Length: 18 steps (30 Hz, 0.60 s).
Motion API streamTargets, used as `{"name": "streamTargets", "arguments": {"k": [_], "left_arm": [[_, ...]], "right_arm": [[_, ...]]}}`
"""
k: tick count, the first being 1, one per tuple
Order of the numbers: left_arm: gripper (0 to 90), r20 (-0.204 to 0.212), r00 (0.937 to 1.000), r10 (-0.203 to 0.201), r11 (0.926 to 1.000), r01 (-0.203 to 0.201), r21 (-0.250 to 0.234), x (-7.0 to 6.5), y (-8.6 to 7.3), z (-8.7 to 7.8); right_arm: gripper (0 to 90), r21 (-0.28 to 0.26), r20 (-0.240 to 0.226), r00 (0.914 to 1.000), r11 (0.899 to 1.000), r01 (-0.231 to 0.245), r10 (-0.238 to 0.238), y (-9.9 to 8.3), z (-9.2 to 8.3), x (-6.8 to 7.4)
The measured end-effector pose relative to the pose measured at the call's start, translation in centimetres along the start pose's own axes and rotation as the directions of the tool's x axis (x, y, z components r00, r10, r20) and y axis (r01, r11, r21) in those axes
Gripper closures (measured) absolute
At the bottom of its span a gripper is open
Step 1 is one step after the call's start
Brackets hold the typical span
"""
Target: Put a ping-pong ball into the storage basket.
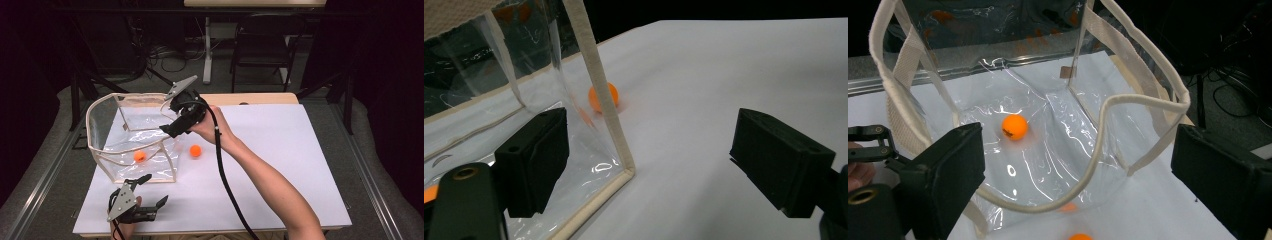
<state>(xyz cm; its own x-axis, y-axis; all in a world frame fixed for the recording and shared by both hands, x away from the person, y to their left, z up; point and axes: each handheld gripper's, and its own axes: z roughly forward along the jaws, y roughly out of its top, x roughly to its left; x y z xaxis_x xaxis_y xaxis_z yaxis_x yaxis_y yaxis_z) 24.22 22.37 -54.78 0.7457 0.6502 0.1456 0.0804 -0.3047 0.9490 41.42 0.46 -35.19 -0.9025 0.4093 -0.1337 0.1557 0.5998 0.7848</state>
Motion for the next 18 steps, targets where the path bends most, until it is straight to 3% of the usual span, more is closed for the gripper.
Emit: {"name": "streamTargets", "arguments": {"k": [18], "left_arm": [[15.7,0.002,1.0000,0.004,1.0000,-0.004,0.002,0.0,0.0,0.1]], "right_arm": [[4.5,-0.016,0.004,0.9995,0.999,-0.031,0.031,-3.2,-2.5,-1.0]]}}
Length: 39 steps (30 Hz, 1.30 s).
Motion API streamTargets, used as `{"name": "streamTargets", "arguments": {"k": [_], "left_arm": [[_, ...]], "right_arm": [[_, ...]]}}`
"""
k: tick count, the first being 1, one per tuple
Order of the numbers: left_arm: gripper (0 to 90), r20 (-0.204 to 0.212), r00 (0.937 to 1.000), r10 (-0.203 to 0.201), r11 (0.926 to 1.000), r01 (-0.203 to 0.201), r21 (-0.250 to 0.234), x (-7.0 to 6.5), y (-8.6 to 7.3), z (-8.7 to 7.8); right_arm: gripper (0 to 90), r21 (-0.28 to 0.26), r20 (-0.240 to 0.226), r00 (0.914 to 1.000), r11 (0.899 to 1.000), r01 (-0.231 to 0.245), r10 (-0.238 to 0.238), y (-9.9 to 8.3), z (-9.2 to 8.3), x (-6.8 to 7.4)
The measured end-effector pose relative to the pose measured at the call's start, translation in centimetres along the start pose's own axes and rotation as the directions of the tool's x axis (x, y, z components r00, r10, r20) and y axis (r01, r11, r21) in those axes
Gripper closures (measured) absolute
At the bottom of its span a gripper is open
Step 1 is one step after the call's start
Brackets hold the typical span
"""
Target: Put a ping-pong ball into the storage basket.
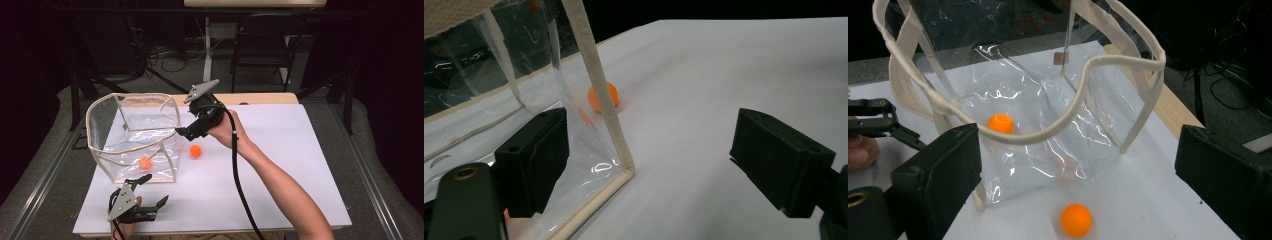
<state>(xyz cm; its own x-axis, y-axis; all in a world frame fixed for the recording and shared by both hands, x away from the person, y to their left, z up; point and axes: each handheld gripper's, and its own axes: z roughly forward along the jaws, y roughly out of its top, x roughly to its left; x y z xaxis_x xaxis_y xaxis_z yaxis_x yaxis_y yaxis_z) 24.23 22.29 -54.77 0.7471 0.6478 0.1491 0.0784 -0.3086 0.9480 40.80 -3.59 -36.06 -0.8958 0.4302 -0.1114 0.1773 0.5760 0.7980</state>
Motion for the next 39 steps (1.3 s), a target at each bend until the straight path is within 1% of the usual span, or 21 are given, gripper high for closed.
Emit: {"name": "streamTargets", "arguments": {"k": [10,15,24,28,35,39], "left_arm": [[15.7,0.000,1.0000,0.001,1.0000,-0.001,0.002,0.0,0.0,0.0],[15.7,0.001,1.0000,0.000,1.0000,0.000,0.002,0.0,0.0,0.1],[15.7,0.002,1.0000,-0.001,1.0000,0.001,0.001,0.0,0.0,0.1],[15.7,0.000,1.0000,0.000,1.0000,0.000,-0.001,-0.1,0.0,0.0],[15.7,0.001,1.0000,0.005,1.0000,-0.005,0.002,-0.1,0.1,0.1],[15.7,-0.001,1.0000,0.003,1.0000,-0.003,0.001,-0.1,0.1,0.1]], "right_arm": [[3.4,0.011,-0.002,1.0000,1.000,0.001,-0.001,-2.3,-0.1,0.3],[2.5,0.008,-0.011,0.9998,1.000,-0.013,0.014,-3.5,-0.2,0.5],[1.8,0.013,-0.014,0.9995,1.000,-0.027,0.027,-6.0,-0.1,0.8],[1.6,0.014,-0.012,0.9993,0.999,-0.036,0.036,-7.3,-0.1,1.0],[1.3,0.034,-0.001,0.9990,0.998,-0.044,0.044,-10.0,0.3,1.4],[1.1,0.040,-0.003,0.9981,0.997,-0.062,0.062,-11.5,0.6,1.4]]}}
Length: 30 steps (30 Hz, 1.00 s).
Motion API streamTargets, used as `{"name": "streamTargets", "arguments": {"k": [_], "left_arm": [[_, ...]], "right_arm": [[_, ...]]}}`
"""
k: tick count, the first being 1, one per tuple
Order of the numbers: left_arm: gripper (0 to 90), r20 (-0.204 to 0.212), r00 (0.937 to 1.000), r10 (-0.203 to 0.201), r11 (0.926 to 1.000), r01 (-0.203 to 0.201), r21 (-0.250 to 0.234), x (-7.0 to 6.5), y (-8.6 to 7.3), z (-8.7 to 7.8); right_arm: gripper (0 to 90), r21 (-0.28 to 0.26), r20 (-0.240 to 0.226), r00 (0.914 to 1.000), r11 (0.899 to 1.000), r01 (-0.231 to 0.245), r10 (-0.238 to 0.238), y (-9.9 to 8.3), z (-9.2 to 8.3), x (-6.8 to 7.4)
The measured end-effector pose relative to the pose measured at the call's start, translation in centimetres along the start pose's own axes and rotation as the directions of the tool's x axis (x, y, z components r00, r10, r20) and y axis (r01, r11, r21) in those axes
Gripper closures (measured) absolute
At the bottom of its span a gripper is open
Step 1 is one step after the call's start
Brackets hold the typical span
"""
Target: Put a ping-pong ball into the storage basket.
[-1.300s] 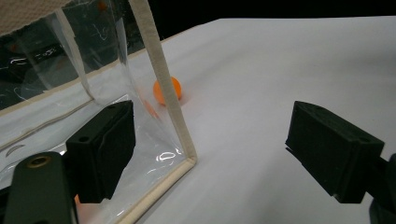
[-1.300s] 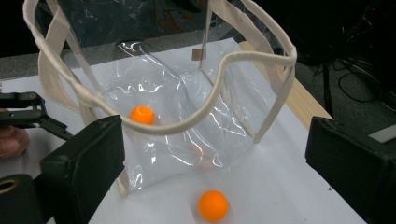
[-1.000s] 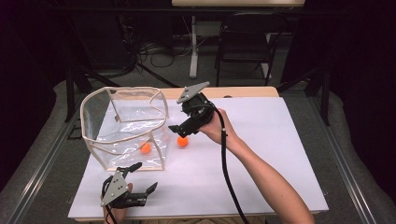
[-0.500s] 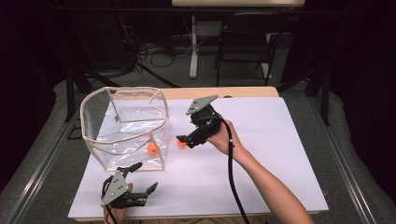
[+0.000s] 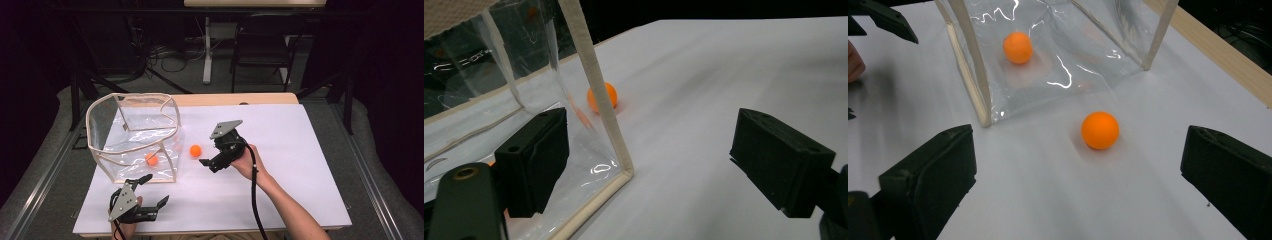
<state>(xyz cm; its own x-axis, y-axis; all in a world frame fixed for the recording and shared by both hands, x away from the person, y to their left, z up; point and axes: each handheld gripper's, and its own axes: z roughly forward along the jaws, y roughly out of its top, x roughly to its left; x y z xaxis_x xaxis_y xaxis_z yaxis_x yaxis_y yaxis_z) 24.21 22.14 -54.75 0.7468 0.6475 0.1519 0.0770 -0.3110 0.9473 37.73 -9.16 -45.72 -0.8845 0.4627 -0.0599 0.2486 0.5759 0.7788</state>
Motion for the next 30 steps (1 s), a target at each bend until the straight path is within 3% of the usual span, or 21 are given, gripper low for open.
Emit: {"name": "streamTargets", "arguments": {"k": [13,30], "left_arm": [[15.7,0.002,1.0000,-0.005,1.0000,0.005,-0.007,0.1,-0.1,0.1],[15.7,-0.001,1.0000,0.001,0.9999,-0.001,-0.011,0.0,0.0,0.0]], "right_arm": [[0.7,0.005,0.015,0.9994,1.000,-0.031,0.031,-3.5,0.3,-0.5],[0.4,0.026,0.104,0.9945,1.000,-0.016,0.013,-4.2,0.5,-1.7]]}}
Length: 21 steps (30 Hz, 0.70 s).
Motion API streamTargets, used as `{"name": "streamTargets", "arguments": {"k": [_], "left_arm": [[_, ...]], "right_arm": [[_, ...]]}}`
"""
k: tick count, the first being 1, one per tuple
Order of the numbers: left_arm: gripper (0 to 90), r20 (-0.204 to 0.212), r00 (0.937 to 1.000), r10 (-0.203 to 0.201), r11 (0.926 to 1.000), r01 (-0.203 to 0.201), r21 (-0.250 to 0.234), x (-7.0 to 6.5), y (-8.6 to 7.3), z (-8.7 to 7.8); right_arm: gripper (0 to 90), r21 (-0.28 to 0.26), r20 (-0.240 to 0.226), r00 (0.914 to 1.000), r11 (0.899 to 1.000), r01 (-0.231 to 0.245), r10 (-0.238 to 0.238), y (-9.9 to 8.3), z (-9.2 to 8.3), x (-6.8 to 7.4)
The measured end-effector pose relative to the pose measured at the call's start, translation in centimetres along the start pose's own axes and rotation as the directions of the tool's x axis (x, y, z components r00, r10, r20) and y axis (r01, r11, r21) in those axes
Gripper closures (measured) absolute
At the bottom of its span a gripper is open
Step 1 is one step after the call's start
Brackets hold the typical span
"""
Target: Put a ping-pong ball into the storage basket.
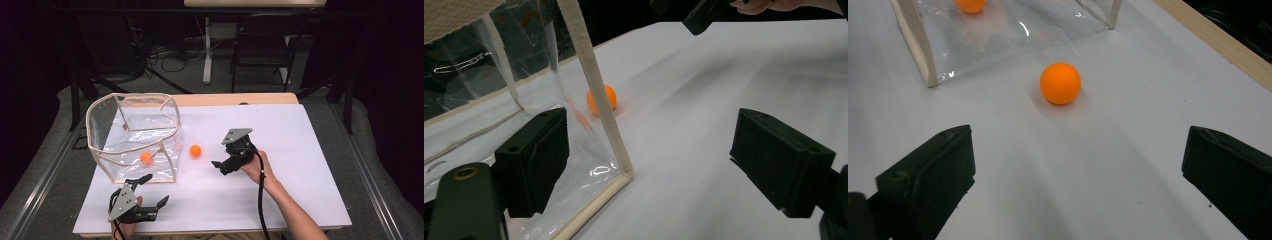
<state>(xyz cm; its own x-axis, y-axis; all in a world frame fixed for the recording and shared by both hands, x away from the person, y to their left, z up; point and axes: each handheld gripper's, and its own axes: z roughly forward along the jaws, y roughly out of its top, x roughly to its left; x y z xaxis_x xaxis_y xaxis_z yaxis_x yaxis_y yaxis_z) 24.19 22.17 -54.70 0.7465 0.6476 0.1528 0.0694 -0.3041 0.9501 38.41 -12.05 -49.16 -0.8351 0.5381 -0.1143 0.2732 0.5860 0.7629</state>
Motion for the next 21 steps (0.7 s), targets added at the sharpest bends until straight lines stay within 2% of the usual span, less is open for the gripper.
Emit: {"name": "streamTargets", "arguments": {"k": [8,21], "left_arm": [[15.7,-0.003,1.0000,-0.005,1.0000,0.005,0.005,0.1,-0.1,0.0],[15.7,-0.006,1.0000,-0.007,1.0000,0.007,0.002,0.1,-0.1,-0.1]], "right_arm": [[0.4,0.006,0.003,1.0000,1.000,0.004,-0.004,0.2,1.0,-0.4],[0.3,0.011,-0.009,0.9999,1.000,0.011,-0.011,1.2,2.7,-0.2]]}}
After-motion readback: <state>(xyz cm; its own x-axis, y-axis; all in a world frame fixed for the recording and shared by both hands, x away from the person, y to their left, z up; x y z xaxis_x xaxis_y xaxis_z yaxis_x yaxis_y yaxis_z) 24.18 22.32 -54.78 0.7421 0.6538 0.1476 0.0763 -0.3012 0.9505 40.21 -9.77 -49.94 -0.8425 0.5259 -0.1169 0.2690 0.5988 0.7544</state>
